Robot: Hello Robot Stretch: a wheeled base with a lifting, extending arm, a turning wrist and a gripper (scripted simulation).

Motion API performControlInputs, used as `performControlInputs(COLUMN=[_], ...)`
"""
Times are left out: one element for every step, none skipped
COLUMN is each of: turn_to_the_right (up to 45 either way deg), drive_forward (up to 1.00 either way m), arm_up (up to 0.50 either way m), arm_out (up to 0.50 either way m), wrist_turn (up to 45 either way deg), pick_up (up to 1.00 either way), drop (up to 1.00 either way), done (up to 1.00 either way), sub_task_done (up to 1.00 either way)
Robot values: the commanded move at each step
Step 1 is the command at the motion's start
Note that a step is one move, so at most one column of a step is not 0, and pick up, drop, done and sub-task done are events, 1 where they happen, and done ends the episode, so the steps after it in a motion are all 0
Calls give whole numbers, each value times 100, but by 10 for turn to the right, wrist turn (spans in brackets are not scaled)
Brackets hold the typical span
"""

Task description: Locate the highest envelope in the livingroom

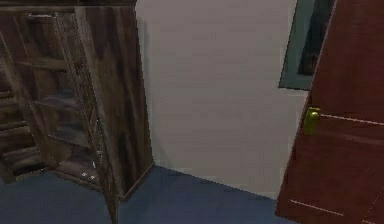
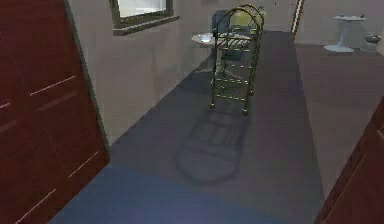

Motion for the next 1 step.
performControlInputs(turn_to_the_right=[450], drive_forward=[0], arm_up=[0], arm_out=[0], wrist_turn=[0], pick_up=[0], drop=[0], done=[0], sub_task_done=[0])
